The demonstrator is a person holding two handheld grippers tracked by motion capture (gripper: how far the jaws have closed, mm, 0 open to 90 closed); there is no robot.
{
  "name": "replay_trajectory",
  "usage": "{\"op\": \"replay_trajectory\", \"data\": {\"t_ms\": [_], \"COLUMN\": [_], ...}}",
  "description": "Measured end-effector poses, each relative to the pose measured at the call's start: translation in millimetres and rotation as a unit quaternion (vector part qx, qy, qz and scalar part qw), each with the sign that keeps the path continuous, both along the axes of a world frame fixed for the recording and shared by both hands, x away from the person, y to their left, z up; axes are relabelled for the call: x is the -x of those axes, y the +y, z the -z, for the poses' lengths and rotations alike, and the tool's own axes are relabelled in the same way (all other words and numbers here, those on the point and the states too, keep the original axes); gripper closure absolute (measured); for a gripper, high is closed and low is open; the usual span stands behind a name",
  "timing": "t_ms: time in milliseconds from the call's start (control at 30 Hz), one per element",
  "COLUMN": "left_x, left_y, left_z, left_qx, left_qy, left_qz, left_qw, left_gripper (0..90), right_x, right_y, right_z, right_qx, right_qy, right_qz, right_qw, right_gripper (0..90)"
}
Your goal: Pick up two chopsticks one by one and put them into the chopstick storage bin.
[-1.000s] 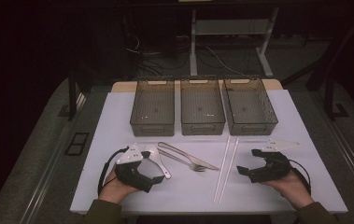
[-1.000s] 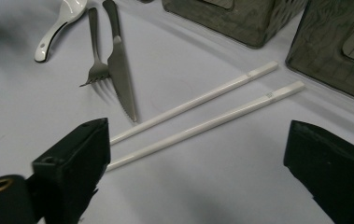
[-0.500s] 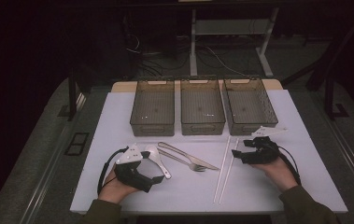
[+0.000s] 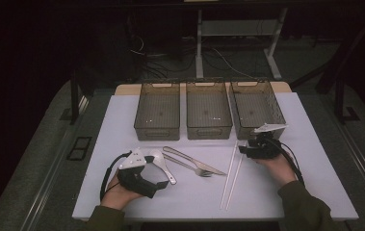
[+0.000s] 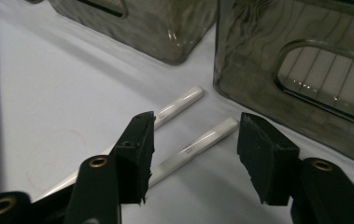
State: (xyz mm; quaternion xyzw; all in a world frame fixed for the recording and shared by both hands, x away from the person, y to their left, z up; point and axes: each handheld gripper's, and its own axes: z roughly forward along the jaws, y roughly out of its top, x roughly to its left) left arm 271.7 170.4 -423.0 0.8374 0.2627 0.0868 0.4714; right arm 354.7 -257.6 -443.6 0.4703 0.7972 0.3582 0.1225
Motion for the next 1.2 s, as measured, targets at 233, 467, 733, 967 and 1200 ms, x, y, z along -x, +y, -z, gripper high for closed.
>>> {"op": "replay_trajectory", "data": {"t_ms": [233, 467, 733, 967, 1200], "left_x": [0.1, -0.2, -0.1, -0.1, 0.1], "left_y": [1.4, 2.5, 1.7, 1.7, 1.7], "left_z": [-0.7, -0.8, -0.2, -0.1, -0.3], "left_qx": [-0.002, 0.003, 0.003, 0.003, 0.004], "left_qy": [-0.001, 0.001, 0.001, 0.001, 0.001], "left_qz": [0.000, 0.000, -0.001, -0.001, -0.001], "left_qw": [1.0000, 1.0000, 1.0000, 1.0000, 1.0000], "left_gripper": [0.0, 0.0, 0.0, 0.0, 0.0], "right_x": [-4.6, -3.8, -3.3, -3.4, -3.3], "right_y": [3.0, 5.3, 7.3, 7.8, 7.8], "right_z": [3.8, 4.3, 3.4, 2.8, 2.0], "right_qx": [0.004, 0.022, 0.032, 0.041, 0.047], "right_qy": [0.015, 0.010, 0.012, 0.011, 0.011], "right_qz": [0.005, 0.004, -0.003, -0.009, -0.015], "right_qw": [0.9999, 0.9997, 0.9994, 0.9990, 0.9987], "right_gripper": [53.3, 59.0, 62.9, 66.1, 71.1]}}
